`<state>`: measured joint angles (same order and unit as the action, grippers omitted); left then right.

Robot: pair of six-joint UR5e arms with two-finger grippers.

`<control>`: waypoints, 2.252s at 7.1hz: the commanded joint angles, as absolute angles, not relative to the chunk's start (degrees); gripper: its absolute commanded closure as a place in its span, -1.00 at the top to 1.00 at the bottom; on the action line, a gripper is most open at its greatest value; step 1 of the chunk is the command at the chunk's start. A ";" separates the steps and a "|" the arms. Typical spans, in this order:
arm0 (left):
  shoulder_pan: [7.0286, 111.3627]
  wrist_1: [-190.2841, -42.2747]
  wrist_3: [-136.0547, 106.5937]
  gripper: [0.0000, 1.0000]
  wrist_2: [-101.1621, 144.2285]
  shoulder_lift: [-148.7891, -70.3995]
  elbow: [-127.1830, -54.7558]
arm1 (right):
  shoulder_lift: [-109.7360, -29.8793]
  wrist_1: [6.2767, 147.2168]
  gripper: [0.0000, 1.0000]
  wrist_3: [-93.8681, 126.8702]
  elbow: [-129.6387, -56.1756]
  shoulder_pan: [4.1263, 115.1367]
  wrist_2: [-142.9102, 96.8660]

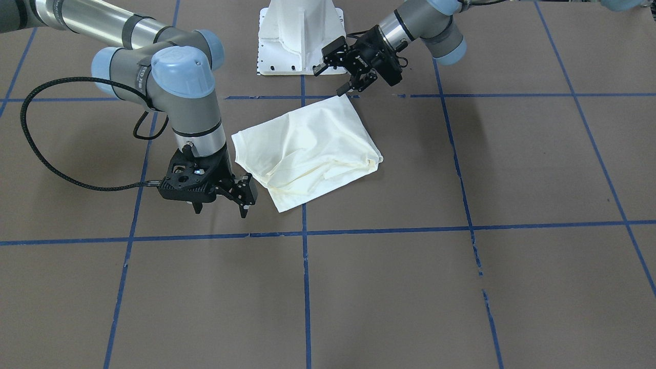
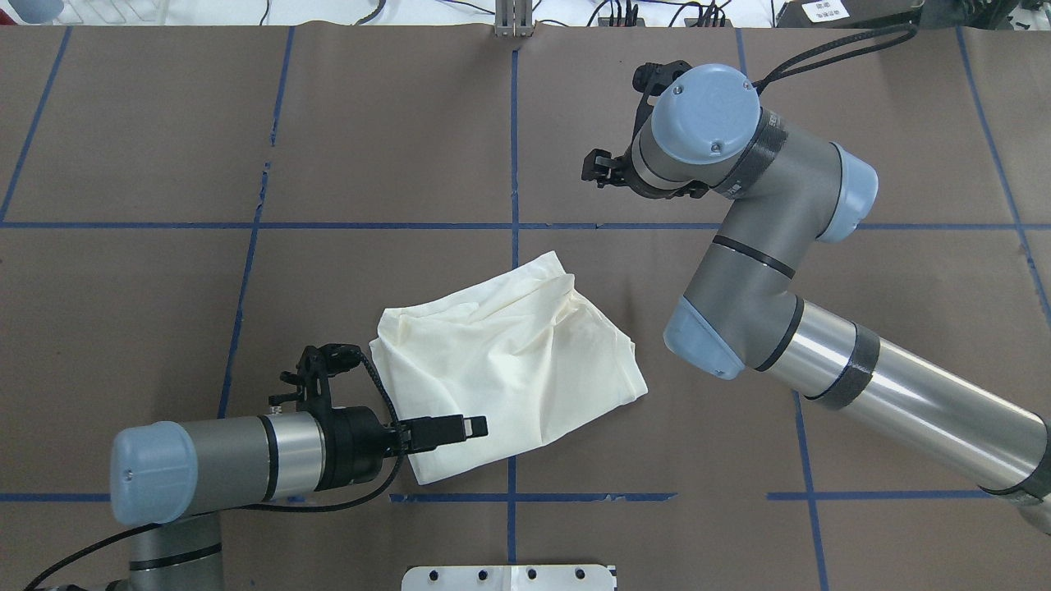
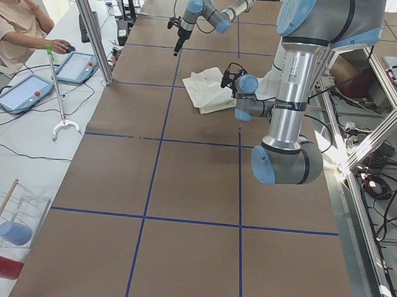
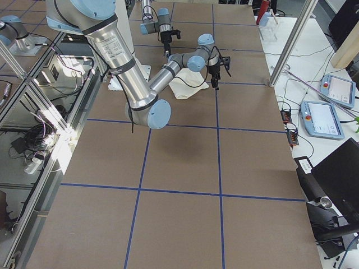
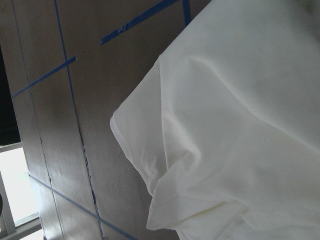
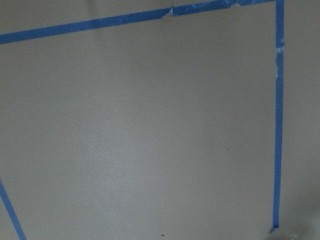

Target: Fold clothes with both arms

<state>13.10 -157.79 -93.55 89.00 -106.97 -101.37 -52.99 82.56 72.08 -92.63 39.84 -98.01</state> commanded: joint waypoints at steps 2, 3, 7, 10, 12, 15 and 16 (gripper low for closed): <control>11.08 -158.20 -98.09 1.00 84.90 -108.55 -96.86 | -53.09 82.44 1.00 72.07 -92.81 39.90 -98.00; 10.99 -158.12 -98.00 1.00 84.90 -108.02 -96.77 | -53.09 82.44 1.00 72.07 -92.81 39.90 -98.00; 10.81 -158.20 -97.73 1.00 84.81 -105.38 -95.36 | -53.26 82.44 1.00 72.07 -92.81 39.90 -98.09; 11.16 -158.12 -97.38 1.00 84.90 -105.90 -97.11 | -53.35 82.44 1.00 72.07 -92.81 39.90 -98.17; 17.27 -157.85 -95.20 1.00 86.99 -106.00 -97.82 | -53.09 82.44 1.00 73.29 -93.60 39.64 -98.00; 30.80 -157.68 -80.99 1.00 104.00 -103.63 -98.17 | -52.82 82.35 0.81 86.26 -97.03 30.28 -92.16; 34.76 -157.76 -78.34 1.00 108.15 -102.84 -98.09 | -53.34 79.31 0.51 90.22 -96.34 26.41 -87.59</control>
<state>29.94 -157.71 -81.98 102.79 -103.81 -98.11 -53.07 81.56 85.29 -96.73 30.94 -92.50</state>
